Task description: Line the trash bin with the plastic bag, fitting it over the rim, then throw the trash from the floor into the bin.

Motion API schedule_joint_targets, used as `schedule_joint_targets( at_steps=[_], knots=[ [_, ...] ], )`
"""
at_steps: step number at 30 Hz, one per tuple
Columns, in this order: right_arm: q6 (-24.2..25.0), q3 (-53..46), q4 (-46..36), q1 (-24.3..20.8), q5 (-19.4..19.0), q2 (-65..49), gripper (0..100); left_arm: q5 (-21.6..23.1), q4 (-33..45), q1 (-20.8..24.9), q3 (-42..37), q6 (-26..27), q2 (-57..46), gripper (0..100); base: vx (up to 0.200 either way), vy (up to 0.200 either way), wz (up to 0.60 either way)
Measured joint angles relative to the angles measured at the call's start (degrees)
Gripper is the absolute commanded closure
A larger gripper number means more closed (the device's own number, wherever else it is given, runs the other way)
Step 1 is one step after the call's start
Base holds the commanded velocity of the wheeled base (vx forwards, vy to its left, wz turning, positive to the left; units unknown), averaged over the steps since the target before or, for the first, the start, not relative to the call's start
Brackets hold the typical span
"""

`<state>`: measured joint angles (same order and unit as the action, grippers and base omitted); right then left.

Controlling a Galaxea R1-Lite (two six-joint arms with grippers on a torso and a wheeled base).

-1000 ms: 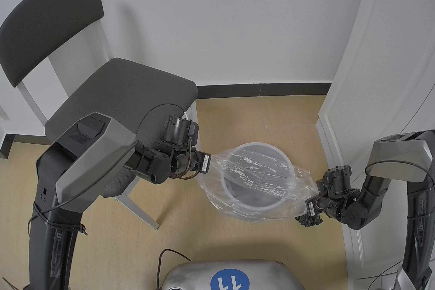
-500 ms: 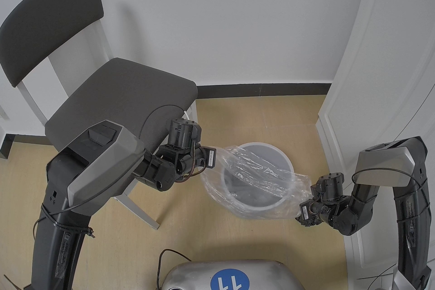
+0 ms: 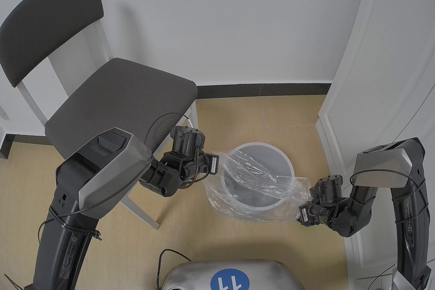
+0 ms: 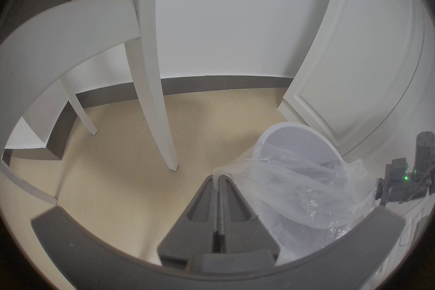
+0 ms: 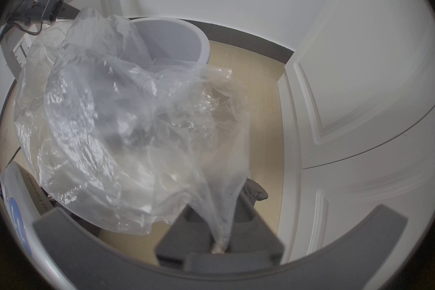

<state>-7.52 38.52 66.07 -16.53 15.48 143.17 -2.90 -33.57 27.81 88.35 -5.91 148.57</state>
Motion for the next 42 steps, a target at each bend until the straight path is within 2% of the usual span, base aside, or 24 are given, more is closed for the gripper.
schedule_joint_targets(
  at_steps=[4, 7, 10, 14, 20, 25, 27, 28, 32, 34, 39, 42],
  knots=[
    [0.0, -0.4, 0.0, 0.0, -0.5, -0.4, 0, 0.0, -0.1, 0.0, 0.0, -0.1, 0.2, 100, 0.0, 0.0, 0.0],
    [0.2, -1.0, 0.2, 0.7, -2.5, -1.5, 0, 0.0, -0.1, -0.1, -0.2, -0.2, 0.1, 100, 0.0, 0.0, 0.0],
    [0.2, -2.6, 0.5, 1.9, -7.7, -3.1, 0, 0.0, 0.0, -0.2, -0.3, -0.2, -0.2, 100, 0.0, 0.0, 0.0],
    [0.0, -5.2, 0.5, 4.3, -18.5, -5.4, 0, 0.0, 0.3, -0.3, -0.5, -0.2, -0.5, 100, 0.0, 0.0, 0.0],
    [-2.2, -9.2, 0.6, 9.9, -31.4, -8.7, 0, 0.0, 0.8, -0.3, -0.6, -0.2, -0.8, 100, 0.0, 0.0, 0.0],
    [-4.7, -11.2, 0.7, 13.0, -37.6, -10.7, 0, 0.0, 0.9, -0.3, -0.7, -0.2, -0.8, 100, 0.0, 0.0, 0.0],
    [-4.9, -11.6, 0.8, 13.7, -38.0, -11.7, 0, 0.0, 0.9, -0.3, -0.8, -0.2, -0.8, 100, 0.0, 0.0, 0.0],
    [-4.8, -11.7, 0.9, 13.8, -38.0, -12.2, 0, 0.0, 0.8, -0.3, -0.9, -0.2, -0.7, 0, 0.0, 0.0, 0.0],
    [-2.5, -11.5, 2.8, 12.9, -36.6, -14.0, 0, 0.0, 1.0, -0.3, -1.1, -0.2, -0.8, 0, 0.0, 0.0, 0.0],
    [-0.3, -11.5, 4.3, 11.4, -34.1, -15.1, 0, 0.0, 1.2, -0.3, -1.4, 0.0, -0.9, 0, 0.0, 0.0, 0.0],
    [4.5, -11.5, 6.7, 5.7, -21.8, -16.9, 0, 0.9, 3.4, -0.7, -3.1, 1.1, -2.3, 0, 0.0, 0.0, 0.0],
    [5.5, -10.3, 6.9, 1.8, -17.1, -17.5, 0, 2.6, 5.5, -1.1, -5.1, 2.4, -4.2, 0, 0.0, 0.0, 0.0]
  ],
)
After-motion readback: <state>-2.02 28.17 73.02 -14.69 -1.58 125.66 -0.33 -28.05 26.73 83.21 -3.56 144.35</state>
